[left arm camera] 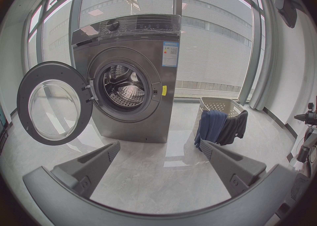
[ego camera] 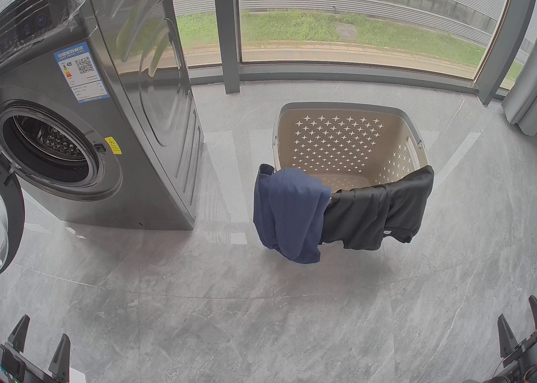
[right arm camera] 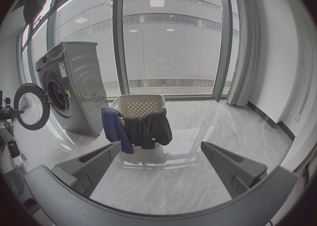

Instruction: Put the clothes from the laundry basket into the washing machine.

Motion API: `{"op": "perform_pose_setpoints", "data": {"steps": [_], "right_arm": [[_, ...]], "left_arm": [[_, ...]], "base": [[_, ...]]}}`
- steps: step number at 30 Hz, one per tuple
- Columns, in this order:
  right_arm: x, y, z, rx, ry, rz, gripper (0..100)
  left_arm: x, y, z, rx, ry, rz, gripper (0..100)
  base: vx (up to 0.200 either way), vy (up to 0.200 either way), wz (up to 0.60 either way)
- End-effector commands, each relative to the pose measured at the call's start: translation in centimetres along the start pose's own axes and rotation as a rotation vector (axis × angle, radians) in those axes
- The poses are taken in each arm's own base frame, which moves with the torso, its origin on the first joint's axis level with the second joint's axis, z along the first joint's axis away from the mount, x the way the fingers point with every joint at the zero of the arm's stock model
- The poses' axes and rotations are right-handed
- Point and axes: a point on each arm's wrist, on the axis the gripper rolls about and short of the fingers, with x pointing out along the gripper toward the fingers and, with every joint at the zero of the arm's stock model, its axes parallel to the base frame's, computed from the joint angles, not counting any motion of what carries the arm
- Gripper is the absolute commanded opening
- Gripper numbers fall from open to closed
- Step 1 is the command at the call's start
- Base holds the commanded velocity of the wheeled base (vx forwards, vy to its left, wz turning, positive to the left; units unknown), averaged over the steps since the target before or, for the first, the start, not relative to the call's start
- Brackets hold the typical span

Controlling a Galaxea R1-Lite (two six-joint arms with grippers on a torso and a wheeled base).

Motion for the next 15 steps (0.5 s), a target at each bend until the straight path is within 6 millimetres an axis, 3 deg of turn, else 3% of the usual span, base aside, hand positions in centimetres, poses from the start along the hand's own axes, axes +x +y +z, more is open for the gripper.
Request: {"op": "perform_pose_setpoints", "data": {"steps": [1, 6, 15], "right_arm": [[-0.01, 0.00, -0.48, 0.000, 0.000, 0.001, 100], [-0.01, 0.00, -0.48, 0.000, 0.000, 0.001, 100], [-0.01, 0.00, -0.48, 0.000, 0.000, 0.001, 100]], "left_arm": [[-0.01, 0.03, -0.49, 0.000, -0.002, 0.000, 100], [-0.01, 0.03, -0.49, 0.000, -0.002, 0.000, 100], [-0.01, 0.03, -0.49, 0.000, -0.002, 0.000, 100]], "base": [[0.000, -0.200, 0.00], [0.000, -0.200, 0.00], [0.000, 0.000, 0.00]]}}
